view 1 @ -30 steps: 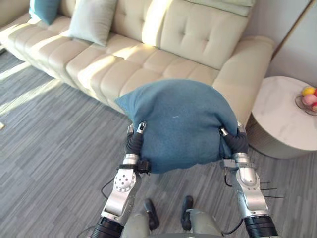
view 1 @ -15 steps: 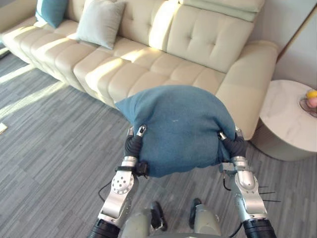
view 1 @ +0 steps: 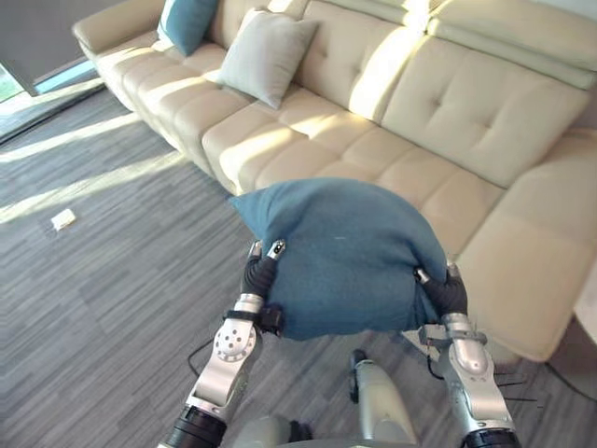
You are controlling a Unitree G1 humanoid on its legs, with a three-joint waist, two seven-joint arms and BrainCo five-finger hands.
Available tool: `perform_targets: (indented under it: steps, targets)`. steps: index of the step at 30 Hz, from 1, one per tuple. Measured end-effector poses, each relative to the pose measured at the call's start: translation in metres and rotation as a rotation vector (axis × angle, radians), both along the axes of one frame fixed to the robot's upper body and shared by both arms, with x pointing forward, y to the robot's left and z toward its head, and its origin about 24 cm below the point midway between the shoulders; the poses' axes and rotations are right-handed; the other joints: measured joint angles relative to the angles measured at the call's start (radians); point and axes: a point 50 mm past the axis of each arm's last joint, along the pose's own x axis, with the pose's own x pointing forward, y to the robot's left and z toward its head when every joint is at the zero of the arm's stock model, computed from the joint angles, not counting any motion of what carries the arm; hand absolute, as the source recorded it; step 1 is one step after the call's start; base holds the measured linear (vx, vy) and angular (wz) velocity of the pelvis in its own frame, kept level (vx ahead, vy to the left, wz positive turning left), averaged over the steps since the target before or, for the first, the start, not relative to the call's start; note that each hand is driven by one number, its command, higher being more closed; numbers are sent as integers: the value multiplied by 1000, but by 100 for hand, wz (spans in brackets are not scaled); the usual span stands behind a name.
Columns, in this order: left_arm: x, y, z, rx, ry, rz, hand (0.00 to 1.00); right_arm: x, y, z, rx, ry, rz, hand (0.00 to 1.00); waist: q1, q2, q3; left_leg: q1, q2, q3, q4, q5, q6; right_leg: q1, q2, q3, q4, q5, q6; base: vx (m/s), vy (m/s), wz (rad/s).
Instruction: Pick up cushions and gather them together orderly.
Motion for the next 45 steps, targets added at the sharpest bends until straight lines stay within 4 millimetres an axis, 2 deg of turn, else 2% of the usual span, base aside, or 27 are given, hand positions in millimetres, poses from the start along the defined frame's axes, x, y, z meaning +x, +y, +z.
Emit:
perform_targets:
  steps: [2, 6, 8, 10, 12, 13, 14, 15, 17, 18, 19, 21, 22, 24, 25, 26, 28, 29, 30, 32, 34, 35, 38, 39, 40, 41, 45]
  targets:
    - [1, -4, 9, -23, -45, -12, 100, 1, -2, 15, -2, -85, -13, 100, -2, -5, -4, -42, 28, 33, -29, -43, 29, 8, -5, 44, -29, -18, 4, 205, 4, -40]
    - [2, -11, 14, -48, -69, -37, 100, 0, -6, 18, 9, -105, -48, 100, -1, -18, 5, -101, 28, -16, -263, -75, 24, 44, -33, 118, -45, -59, 40, 161, 188, -39]
    - [-1, -11, 10, -61, -50, -28, 100, 1, -6, 16, 8, -94, -44, 100, 5, 1, 3, -125, -48, -210, -533, -27, -56, 42, -44, 181, -45, -85, 84, 172, 425, -76]
    - [-2, -8, 5, -57, -29, -13, 100, 2, -4, 10, 0, -66, -27, 100, 14, 22, 3, -97, -100, -287, -623, 64, -145, 40, -41, 250, -78, -91, 112, 165, 420, -115]
    - [-4, -6, 2, -52, -17, -5, 100, 1, -1, 2, 4, -29, -17, 100, 15, 20, 4, -106, -120, -291, -586, 51, -124, 40, -42, 273, -86, -88, 115, 243, 408, -100]
    - [-6, -5, -1, -48, -2, -2, 100, 1, -1, -4, 10, -4, -17, 100, 8, 0, 8, -111, -134, -282, -529, 14, -93, 44, -39, 295, -79, -91, 127, 180, 276, -63]
    - [-7, -5, -5, -45, 15, 0, 100, 0, -1, -8, 10, 13, -17, 100, 0, -2, 7, -119, -135, -267, -478, -24, -92, 43, -43, 317, -77, -89, 156, 280, 422, -114]
    - [-8, -2, -8, -35, 27, 12, 100, 1, 1, -12, 12, 29, 0, 100, 4, 0, 6, -112, -125, -231, -410, -78, -40, 29, -38, 349, -64, -90, 170, 316, 421, -143]
    - [-7, 12, -8, 1, 26, 44, 100, 8, 12, -13, 28, 31, 43, 100, 5, -13, 3, -72, -107, -141, -406, -112, -8, -55, -51, 269, 51, -70, 193, 270, 304, -161]
    - [-7, 18, -9, 19, 30, 57, 100, 11, 16, -15, 30, 36, 66, 100, 4, -16, 5, -33, -108, -101, -413, -120, 6, -107, -85, 149, 120, -44, 165, 189, 134, -163]
    - [-9, 23, -12, 24, 39, 73, 100, 16, 19, -20, 28, 58, 88, 100, 6, -13, 7, 31, -114, -67, -450, -124, 14, -138, -120, 25, 177, -19, 109, 241, 123, -155]
    - [-10, 27, -13, 26, 46, 88, 100, 18, 23, -25, 32, 82, 110, 100, 5, -6, 9, 131, -124, -17, -533, -126, 18, -158, -149, -140, 205, -60, 31, 248, 47, -146]
    - [-10, 27, -13, 29, 39, 87, 100, 18, 23, -26, 32, 83, 111, 100, 2, -3, 4, 165, -130, 8, -583, -126, 18, -179, -140, -219, 160, -62, 21, 214, -16, -130]
    - [-8, 25, -11, 40, 26, 81, 100, 19, 20, -24, 29, 75, 106, 100, -2, -6, 2, 186, -143, 22, -636, -126, 16, -213, -118, -266, 39, -43, 9, 204, -56, -74]
    - [-7, 22, -11, 45, 24, 67, 100, 17, 16, -26, 21, 83, 98, 100, -9, -10, 0, 203, -160, 30, -663, -120, -4, -213, -97, -256, -99, 52, 1, 318, -103, -32]
    - [-6, 15, -14, 33, 40, 52, 100, 13, 10, -29, 17, 100, 86, 100, -26, 6, 2, 223, -152, 15, -668, -132, -42, -202, -76, -239, -103, 153, -38, 340, -101, -31]
    - [-5, 8, -19, 27, 64, 34, 100, 10, 2, -33, 1, 125, 67, 100, -29, 22, 5, 234, -130, -18, -631, -128, -66, -215, -75, -234, -1, 82, -53, 360, -117, -13]
    - [-3, 0, -25, 25, 96, 11, 100, 3, -6, -38, 0, 153, 36, 100, -32, 22, 4, 230, -115, -55, -549, -107, -99, -203, -92, -234, 72, 22, -55, 409, -172, 14]
    - [-2, -5, -28, 19, 114, -1, 100, 0, -11, -40, -5, 164, 21, 100, -35, 22, 5, 213, -95, -80, -451, -74, -106, -179, -99, -236, 102, -16, -52, 375, -189, 17]
    - [-4, -13, -34, 9, 140, -25, 100, -7, -17, -43, -7, 184, -3, 100, -28, 21, 7, 121, -25, -140, -154, 86, -84, -59, -92, -250, 57, -59, -48, 296, -145, 9]
    - [-5, -15, -33, 6, 133, -40, 100, -7, -19, -41, -7, 172, -12, 100, -24, 20, 4, 47, 4, -165, -70, 39, -77, -7, -88, -257, 17, -65, -45, 170, -45, 6]
    - [-4, -15, -31, 4, 122, -42, 100, -6, -19, -37, 2, 150, -11, 100, -19, 17, 2, -13, 7, -164, -85, 8, -41, 9, -88, -255, -10, -74, -50, 172, 7, -2]
    - [-2, -14, -29, 6, 109, -38, 100, -4, -18, -32, 3, 125, -6, 100, 9, 22, -2, -99, -30, -200, -330, -41, -37, 13, -85, -224, -38, -73, -41, 170, 87, -32]
    - [-4, -14, -30, 3, 116, -36, 100, -5, -18, -33, 1, 131, -6, 100, 28, 36, -10, -97, -66, -263, -539, -1, -73, 6, -68, -198, -34, -63, -10, 152, 157, -54]
    - [-5, -14, -31, 2, 120, -34, 100, -5, -18, -33, -1, 132, -4, 100, 34, 49, -13, -93, -67, -289, -610, 61, -85, 3, -52, -187, -31, -65, 1, 157, 191, -74]
    - [-6, -10, -34, 16, 132, -28, 100, -5, -16, -36, 13, 145, -5, 100, 43, 32, -13, -79, -79, -288, -608, 88, -94, 1, -55, -154, -23, -66, 16, 158, 153, -51]
    - [-8, -6, -37, 24, 141, -21, 100, -5, -10, -39, 26, 148, -7, 100, 31, 14, -26, -32, -136, -234, -689, 89, -81, 9, -82, -88, -97, -25, 69, 180, 162, -29]
